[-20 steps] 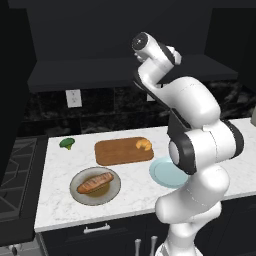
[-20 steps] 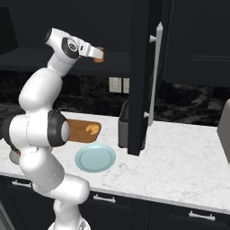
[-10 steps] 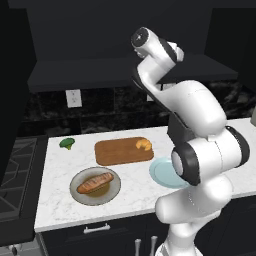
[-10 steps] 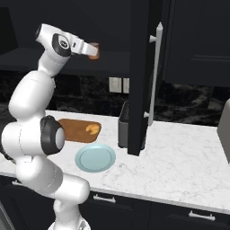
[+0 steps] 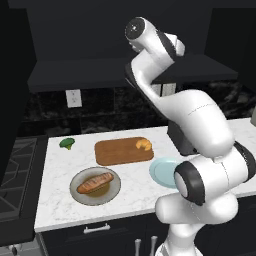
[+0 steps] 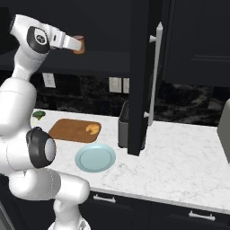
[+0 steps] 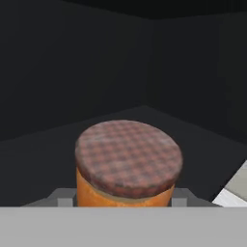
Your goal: From the different types of pastries on the counter, select a croissant and place it on the cutting board. Then retrieve a jar of jam from the cabinet and place it alongside the croissant on the cutting board.
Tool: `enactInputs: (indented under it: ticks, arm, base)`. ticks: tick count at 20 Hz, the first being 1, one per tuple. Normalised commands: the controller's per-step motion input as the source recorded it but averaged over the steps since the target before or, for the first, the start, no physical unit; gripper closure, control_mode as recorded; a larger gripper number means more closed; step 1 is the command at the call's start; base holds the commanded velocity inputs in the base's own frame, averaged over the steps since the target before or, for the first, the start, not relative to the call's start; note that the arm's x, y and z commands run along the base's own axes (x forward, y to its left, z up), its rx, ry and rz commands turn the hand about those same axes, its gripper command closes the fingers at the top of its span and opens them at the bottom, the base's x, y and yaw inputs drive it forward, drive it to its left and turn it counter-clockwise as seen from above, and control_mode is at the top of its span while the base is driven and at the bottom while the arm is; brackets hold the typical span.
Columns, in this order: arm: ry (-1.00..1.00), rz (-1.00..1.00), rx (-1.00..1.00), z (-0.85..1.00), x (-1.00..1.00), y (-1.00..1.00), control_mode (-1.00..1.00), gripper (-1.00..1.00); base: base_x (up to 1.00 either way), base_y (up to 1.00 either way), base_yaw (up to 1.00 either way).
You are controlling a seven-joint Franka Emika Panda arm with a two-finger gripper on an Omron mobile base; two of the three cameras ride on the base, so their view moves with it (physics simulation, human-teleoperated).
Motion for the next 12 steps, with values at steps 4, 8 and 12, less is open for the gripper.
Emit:
enactInputs:
  ticks: [4,8,12]
  arm:
    - [0.0,0.05,0.0,0.03,-0.96,0.33,-1.0,1.0]
    - [-0.07,0.09,0.0,-0.06,-1.0,0.24,-1.0,1.0]
    - [-0.08,0.1,-0.02,-0.23,-1.0,0.21,-1.0,1.0]
  base:
    - [0.0,0.0,0.0]
    - [0.0,0.0,0.0]
    - [0.0,0.0,0.0]
